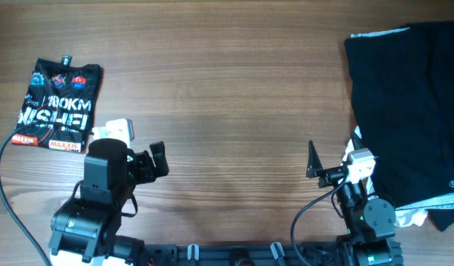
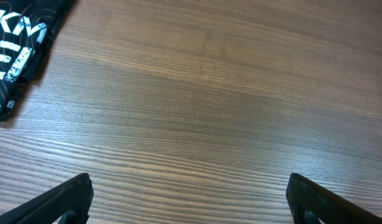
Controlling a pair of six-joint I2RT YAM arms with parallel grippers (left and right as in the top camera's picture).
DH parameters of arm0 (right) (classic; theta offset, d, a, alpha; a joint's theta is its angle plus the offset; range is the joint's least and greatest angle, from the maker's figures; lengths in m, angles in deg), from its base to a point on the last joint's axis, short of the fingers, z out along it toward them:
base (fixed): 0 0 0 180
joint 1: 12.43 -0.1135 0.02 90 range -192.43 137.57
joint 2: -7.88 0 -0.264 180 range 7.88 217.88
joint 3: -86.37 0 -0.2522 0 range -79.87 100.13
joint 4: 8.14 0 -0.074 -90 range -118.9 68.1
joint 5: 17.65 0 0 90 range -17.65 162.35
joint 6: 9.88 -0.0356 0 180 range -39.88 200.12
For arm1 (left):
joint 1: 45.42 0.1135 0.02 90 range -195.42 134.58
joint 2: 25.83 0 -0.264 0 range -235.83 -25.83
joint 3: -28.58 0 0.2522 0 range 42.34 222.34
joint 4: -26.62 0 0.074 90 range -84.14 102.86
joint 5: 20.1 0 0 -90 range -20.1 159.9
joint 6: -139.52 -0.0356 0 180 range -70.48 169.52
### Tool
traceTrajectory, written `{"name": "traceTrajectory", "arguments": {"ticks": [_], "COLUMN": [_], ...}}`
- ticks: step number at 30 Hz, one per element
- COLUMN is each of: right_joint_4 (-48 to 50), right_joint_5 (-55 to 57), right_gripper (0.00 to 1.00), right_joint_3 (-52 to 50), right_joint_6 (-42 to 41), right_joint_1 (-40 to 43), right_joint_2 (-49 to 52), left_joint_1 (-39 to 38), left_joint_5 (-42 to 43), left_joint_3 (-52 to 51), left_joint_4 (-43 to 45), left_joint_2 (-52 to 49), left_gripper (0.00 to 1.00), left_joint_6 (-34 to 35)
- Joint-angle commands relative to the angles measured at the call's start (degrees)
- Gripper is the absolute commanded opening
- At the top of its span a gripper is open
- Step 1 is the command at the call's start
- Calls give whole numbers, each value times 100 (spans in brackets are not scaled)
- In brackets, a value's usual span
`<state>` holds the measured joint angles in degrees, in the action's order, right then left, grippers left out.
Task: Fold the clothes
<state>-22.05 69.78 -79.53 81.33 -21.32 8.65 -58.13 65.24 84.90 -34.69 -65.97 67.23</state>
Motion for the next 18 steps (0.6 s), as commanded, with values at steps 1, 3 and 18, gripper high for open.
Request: {"name": "traceTrajectory", "arguments": {"ticks": [1, 3, 18], "right_joint_4": [24, 22, 22], "right_joint_5": [-92, -92, -90], "right_gripper": [100, 100, 100], "right_joint_3": [-4, -4, -4], "right_joint_6": [-9, -9, -11], "right_joint_1": [35, 35, 35], "right_joint_2": [-50, -50, -50], "left_joint_1": [-15, -15, 297], "left_joint_5": [-57, -57, 122], "left_joint_3": [-26, -26, -3744], "left_joint_4": [15, 15, 4262], "left_joint_2": [282, 433, 3239], "left_gripper": [100, 100, 100], "left_joint_6": [-76, -76, -151]}}
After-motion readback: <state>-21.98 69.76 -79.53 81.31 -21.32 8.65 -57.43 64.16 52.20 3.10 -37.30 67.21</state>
